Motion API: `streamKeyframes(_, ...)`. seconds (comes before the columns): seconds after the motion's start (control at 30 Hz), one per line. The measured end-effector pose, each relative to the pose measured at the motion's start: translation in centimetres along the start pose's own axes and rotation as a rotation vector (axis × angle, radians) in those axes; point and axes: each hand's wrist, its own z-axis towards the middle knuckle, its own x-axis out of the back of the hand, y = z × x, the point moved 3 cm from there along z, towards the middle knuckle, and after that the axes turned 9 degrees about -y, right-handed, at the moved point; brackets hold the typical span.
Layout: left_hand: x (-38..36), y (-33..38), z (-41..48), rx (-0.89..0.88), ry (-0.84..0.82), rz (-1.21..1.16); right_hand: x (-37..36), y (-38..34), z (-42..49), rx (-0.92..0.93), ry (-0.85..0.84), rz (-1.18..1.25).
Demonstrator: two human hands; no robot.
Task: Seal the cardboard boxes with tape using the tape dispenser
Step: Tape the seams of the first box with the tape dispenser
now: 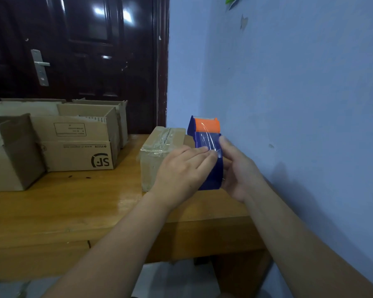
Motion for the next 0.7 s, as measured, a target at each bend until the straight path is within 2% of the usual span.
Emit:
streamKeyframes(0.17,-0.6,-0.1,-0.7,-0.034,-0.079,0.016,0.6,-0.2,0.0,0.009,0.054,0.019)
streamKeyframes(0.3,-1.0,-0.2,-1.7,0.037,-0.129,-0.006,0.8,0.3,0.2,-0.007,0.076,0.011)
streamKeyframes(0.43,-2.0,0.3,-3.0,0.136,-0.192,-0.059,1.3,0.6,1.2,0.113,0.218,-0.18)
streamKeyframes(0.5,-2.3,0.4,-3.4,0.274,-0.201,-0.137,2.1,0.2,2.1,0.215,0.325,-0.395)
streamKeyframes(0.57,-2.3,-0.3,-3.8,0.468,-0.176,-0.175,2.8,-0.7,2.7,0.273,0.434,-0.813)
streamKeyframes(0.63,-2.3,-1.2,-4.3,0.628,-0.172,-0.163,3.4,-0.6,3.8,0.194,0.438,-1.173)
streamKeyframes(0.7,-2.5,-2.0,-4.8,0.712,-0.181,-0.143,3.8,0.2,5.0,0.06,0.411,-1.376)
